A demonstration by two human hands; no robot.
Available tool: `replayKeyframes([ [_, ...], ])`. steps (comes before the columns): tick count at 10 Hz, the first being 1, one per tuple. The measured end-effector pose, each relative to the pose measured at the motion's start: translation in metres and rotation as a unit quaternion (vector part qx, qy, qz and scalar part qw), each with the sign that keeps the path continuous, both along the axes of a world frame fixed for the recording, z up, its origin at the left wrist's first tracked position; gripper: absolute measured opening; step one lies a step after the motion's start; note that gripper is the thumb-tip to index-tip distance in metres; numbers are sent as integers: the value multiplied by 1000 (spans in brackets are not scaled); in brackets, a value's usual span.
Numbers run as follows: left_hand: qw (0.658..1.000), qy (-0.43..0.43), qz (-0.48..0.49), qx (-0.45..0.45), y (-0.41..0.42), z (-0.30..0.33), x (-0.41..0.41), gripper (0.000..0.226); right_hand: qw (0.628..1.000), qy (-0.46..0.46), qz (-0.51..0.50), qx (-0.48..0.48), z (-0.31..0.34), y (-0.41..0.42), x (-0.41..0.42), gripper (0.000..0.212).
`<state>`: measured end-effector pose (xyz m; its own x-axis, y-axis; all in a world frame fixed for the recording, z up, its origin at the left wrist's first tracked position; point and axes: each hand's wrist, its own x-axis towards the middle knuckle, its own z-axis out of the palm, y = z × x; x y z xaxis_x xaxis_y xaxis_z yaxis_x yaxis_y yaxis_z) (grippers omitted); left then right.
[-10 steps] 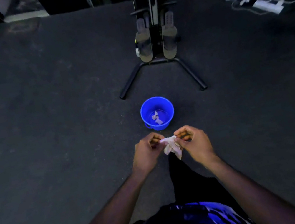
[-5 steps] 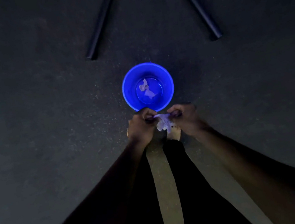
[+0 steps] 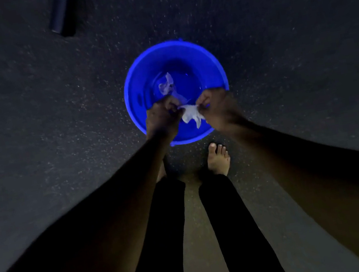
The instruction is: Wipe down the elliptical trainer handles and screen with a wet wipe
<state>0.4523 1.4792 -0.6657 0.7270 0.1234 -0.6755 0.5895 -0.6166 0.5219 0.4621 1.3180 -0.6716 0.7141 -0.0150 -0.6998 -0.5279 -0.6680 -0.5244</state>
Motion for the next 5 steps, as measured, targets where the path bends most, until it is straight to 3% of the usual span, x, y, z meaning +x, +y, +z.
replayKeyframes([
  [1, 997, -41, -40, -42, 1, -18, 25, 24, 997, -54, 34, -49, -6, 0, 28, 15],
  [2, 994, -38, -94, -48, 6, -24, 28, 36, 987, -48, 129, -85, -7, 0, 32, 31],
  [3, 984, -4, -172, 49, 15, -24, 22, 40, 974, 23, 207, -86, -13, -1, 23, 39],
  [5, 980, 38, -182, 64, 24, -32, 7, 32, 987, 36, 153, -10, -9, -5, -5, 30],
])
